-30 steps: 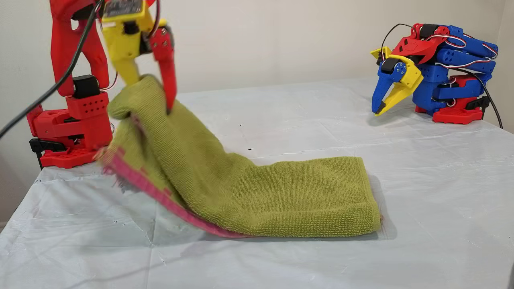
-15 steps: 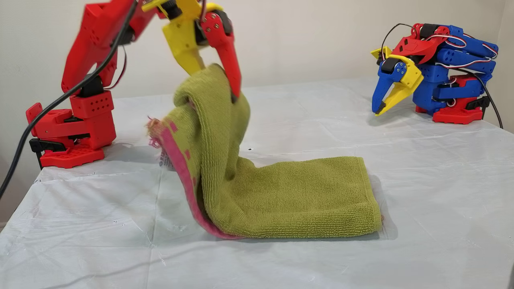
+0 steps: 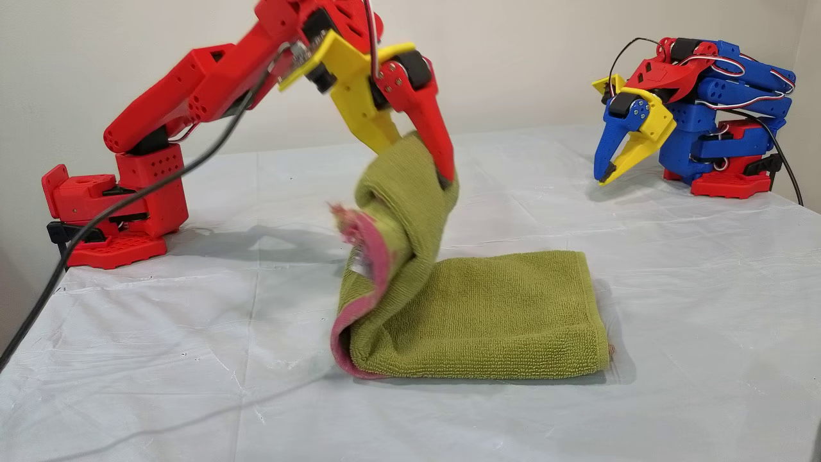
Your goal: Fold the towel.
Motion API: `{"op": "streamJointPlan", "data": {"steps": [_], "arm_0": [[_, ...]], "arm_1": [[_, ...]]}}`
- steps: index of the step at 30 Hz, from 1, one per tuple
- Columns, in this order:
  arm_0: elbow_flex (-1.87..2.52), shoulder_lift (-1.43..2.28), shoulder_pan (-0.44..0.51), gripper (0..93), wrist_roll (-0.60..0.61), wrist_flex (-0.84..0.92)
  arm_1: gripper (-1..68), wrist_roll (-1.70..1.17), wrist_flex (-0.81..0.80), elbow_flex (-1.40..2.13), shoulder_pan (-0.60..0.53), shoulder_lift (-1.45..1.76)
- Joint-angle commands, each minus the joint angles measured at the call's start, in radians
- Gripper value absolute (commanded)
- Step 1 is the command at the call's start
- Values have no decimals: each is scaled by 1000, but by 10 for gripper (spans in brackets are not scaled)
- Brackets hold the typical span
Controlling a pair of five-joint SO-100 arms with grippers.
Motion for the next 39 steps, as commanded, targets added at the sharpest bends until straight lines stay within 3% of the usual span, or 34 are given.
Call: {"op": "streamJointPlan", "data": {"steps": [1,8,14,16,22,29,35,37,39], "arm_0": [[-74,-28,-40,1,81,-175],[-74,-167,-41,3,150,-426],[-74,-244,-43,108,98,-506],[-74,-256,-49,199,67,-514],[-74,-288,-38,586,32,-548],[-74,-268,-32,773,28,-543],[-74,-227,-31,786,11,-482],[-74,-195,-31,722,-5,-437],[-74,-150,-31,587,-21,-390]], "arm_1": [[1,-3,0,100,3,221],[1,-3,0,100,3,221],[1,-3,0,100,3,221],[1,-3,0,100,3,221],[1,-3,0,100,3,221],[1,-3,0,100,3,221],[1,-3,0,100,3,221],[1,-3,0,100,3,221],[1,-3,0,100,3,221]]}}
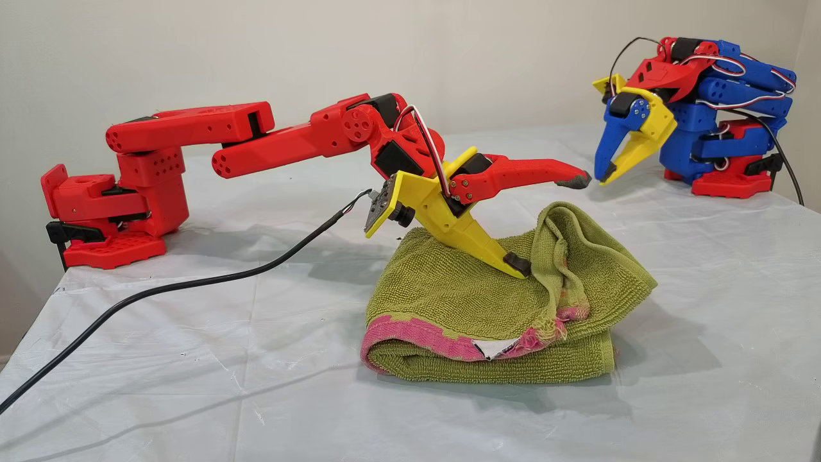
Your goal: Fold the towel.
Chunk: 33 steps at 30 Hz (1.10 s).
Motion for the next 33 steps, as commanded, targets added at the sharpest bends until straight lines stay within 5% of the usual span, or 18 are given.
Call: {"op": "streamJointPlan", "data": {"steps": [1,7,14,20,28,33], "arm_0": [[-61,187,0,509,-28,71],[-61,321,0,1,-84,222],[-61,468,-51,1,-124,502],[-61,626,-222,1,-5,770],[327,965,-552,1,202,784],[847,1267,-716,1,222,730]], "arm_1": [[1,-3,0,100,3,221],[1,-3,0,100,3,221],[1,-3,0,100,3,221],[1,-3,0,100,3,221],[1,-3,0,100,3,221],[1,-3,0,100,3,221]]}}
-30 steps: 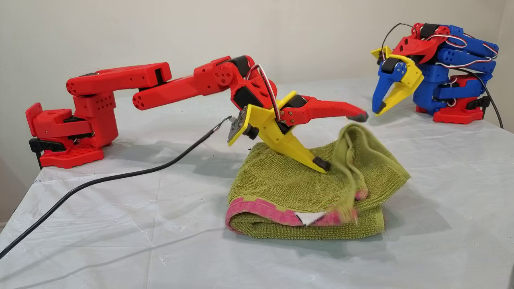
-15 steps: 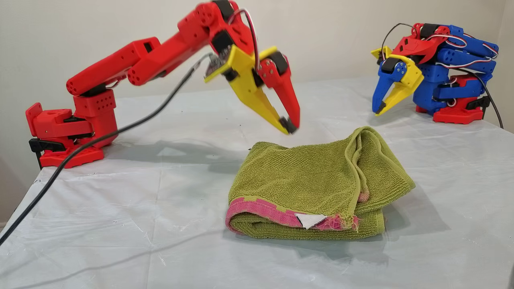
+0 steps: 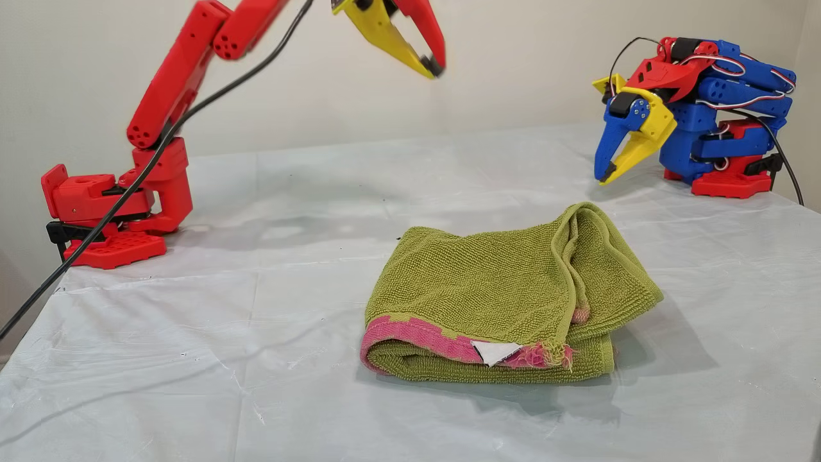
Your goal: Fold the towel.
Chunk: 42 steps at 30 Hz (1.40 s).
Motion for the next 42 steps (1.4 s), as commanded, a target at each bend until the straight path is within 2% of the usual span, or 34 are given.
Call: {"op": "streamJointPlan", "data": {"steps": [1,4,5,7,13,19,23,27,34,36,39,40,42], "arm_0": [[538,393,-118,1,15,-127],[1307,836,-143,1,34,-667],[1434,910,-141,1,29,-750],[1661,999,-143,1,-41,-830],[2103,1190,-123,1,-123,-1026],[2416,1540,-107,1,-184,-986],[2658,1879,-87,1,-288,-890],[2741,1888,9,1,-399,-828],[2718,1885,61,1,-377,-744],[2700,1884,77,2,-445,-669],[2698,1882,109,3,-554,-644],[2697,1884,124,3,-543,-644],[2692,1885,129,2,-448,-646]], "arm_1": [[1,-3,0,100,3,221],[1,-3,0,100,3,221],[1,-3,0,100,3,221],[1,-3,0,100,3,221],[1,-3,0,100,3,221],[1,-3,0,100,3,221],[1,-3,0,100,3,221],[1,-2,0,101,6,221],[1,-2,-2,101,6,221],[1,-2,-2,101,6,221],[1,-2,-2,101,6,221],[1,-2,-2,101,6,221],[1,-2,-2,101,6,221]]}}
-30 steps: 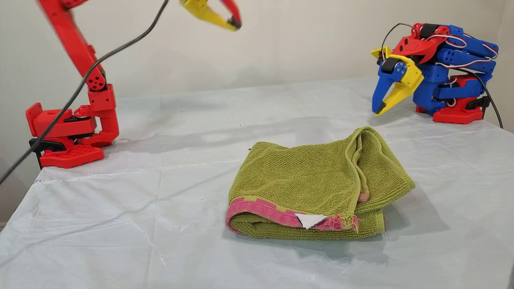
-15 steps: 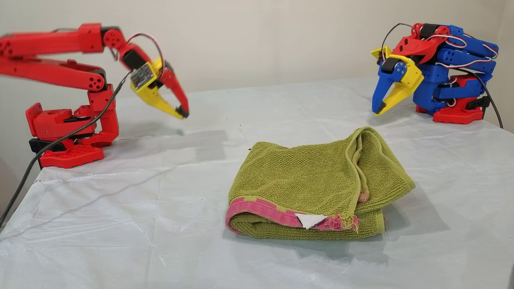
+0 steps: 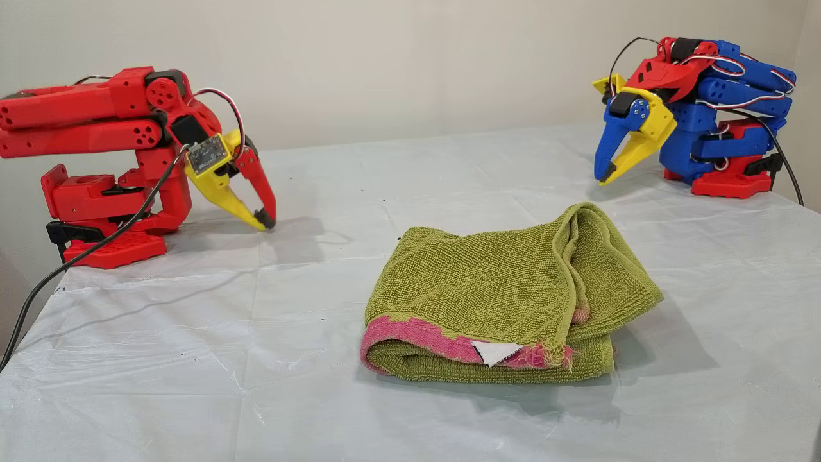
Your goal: Fold the towel.
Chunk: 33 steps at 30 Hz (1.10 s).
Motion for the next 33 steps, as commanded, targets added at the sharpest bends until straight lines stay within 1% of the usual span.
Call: {"op": "streamJointPlan", "data": {"steps": [1,2,4,5,7,9,10,11,15,17,19,25,27,33], "arm_0": [[-57,-8,2,2,49,8],[-57,-8,3,2,32,12],[-61,-11,3,2,-40,44],[-69,-11,15,32,-69,97],[-71,-14,12,3,-106,120],[-72,-14,-18,3,-11,114],[-78,-14,-12,2,44,115],[-80,-14,-11,2,66,115],[-80,-14,-15,2,66,115],[-80,-14,-25,2,120,117],[-81,-14,-26,2,212,117],[-80,-14,-32,2,245,104],[-80,-12,-21,2,261,104],[-80,-12,-14,2,262,104]], "arm_1": [[1,-2,-2,101,6,221],[1,-2,-2,101,6,221],[1,-2,-2,101,6,221],[1,-2,-2,101,6,221],[1,-2,-2,101,6,221],[1,-2,-2,101,6,221],[1,-2,-2,101,6,221],[1,-2,-2,101,6,221],[1,-2,-2,101,6,221],[1,-2,-2,101,6,221],[1,-2,-2,101,6,221],[1,-2,-2,101,6,221],[1,-2,-2,101,6,221],[1,-2,-2,101,6,221]]}}
